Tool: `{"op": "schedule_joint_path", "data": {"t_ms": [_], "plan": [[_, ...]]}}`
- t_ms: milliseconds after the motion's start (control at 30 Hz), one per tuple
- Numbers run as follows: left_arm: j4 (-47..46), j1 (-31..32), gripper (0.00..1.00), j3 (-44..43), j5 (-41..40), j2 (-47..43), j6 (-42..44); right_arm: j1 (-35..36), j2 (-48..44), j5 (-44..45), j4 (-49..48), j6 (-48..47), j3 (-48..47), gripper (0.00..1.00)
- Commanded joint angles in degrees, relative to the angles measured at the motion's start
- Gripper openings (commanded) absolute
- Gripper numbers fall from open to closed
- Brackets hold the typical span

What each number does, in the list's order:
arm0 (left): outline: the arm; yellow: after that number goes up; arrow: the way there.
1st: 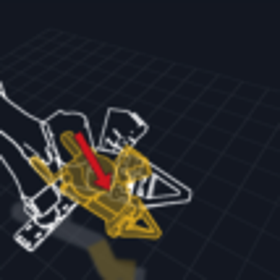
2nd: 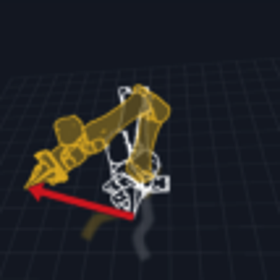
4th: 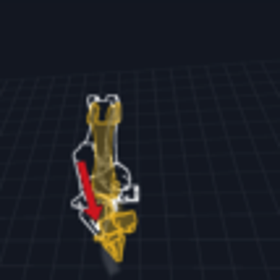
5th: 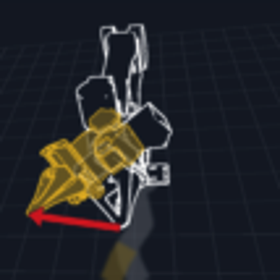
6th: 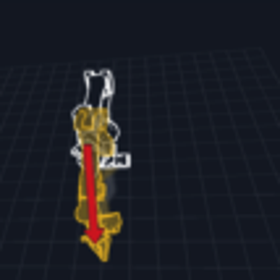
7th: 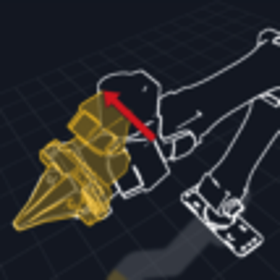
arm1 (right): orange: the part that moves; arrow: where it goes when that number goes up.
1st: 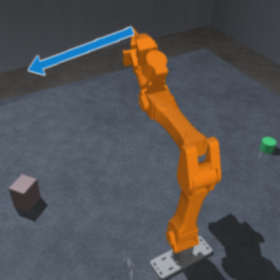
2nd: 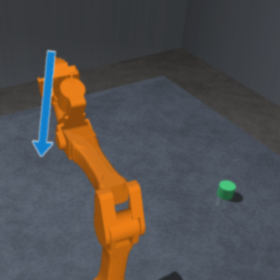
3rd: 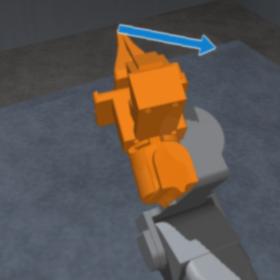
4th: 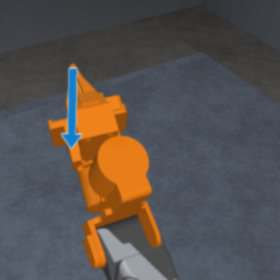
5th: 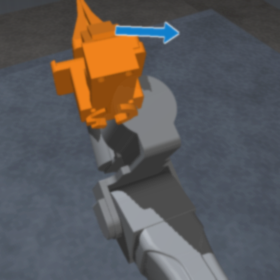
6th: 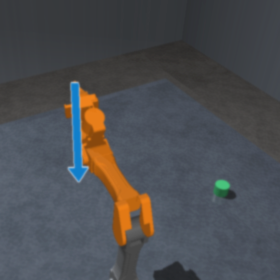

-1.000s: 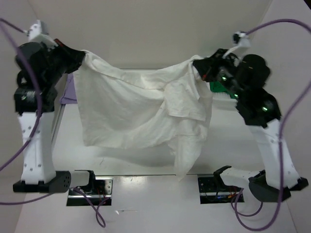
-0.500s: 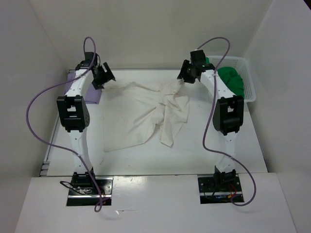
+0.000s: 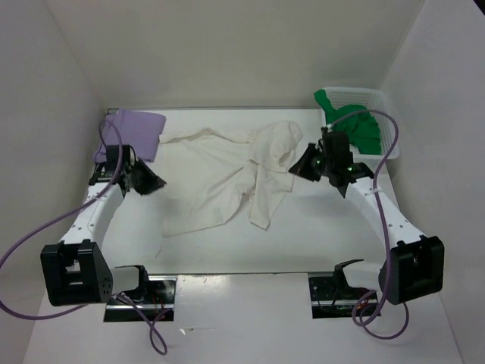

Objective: Fold and stack the t-shirts
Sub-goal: Flatten out the tshirt

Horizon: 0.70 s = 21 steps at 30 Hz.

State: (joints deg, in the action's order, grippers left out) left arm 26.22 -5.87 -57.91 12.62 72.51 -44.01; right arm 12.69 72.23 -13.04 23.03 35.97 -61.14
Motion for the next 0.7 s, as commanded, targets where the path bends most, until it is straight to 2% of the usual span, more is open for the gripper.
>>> {"op": "schedule_joint_path", "data": {"t_ms": [0, 67, 133, 300, 667], "plan": [[5.9, -0.1, 0.25, 10.3, 3.1, -3.2, -6.6, 1.5, -2.6, -4.5, 1.0, 1.8, 8.2, 0.06], [6.5, -0.8, 0.39, 16.2, 3.1, -4.6, -10.9, 1.5, -5.3, -4.5, 1.6, 2.3, 12.6, 0.10], [6.5, -2.6, 0.45, 19.1, 4.0, -5.1, -13.7, 1.5, -6.1, -5.2, 1.6, 3.0, 15.9, 0.18], [8.6, -5.2, 0.47, 24.9, 3.9, -5.1, -17.2, 2.6, -8.2, -6.5, 2.3, 3.5, 18.0, 0.24], [13.9, -7.9, 0.47, 25.4, -2.3, -4.0, -18.9, 4.3, -8.2, -7.5, 1.8, 3.0, 17.9, 0.26]]}}
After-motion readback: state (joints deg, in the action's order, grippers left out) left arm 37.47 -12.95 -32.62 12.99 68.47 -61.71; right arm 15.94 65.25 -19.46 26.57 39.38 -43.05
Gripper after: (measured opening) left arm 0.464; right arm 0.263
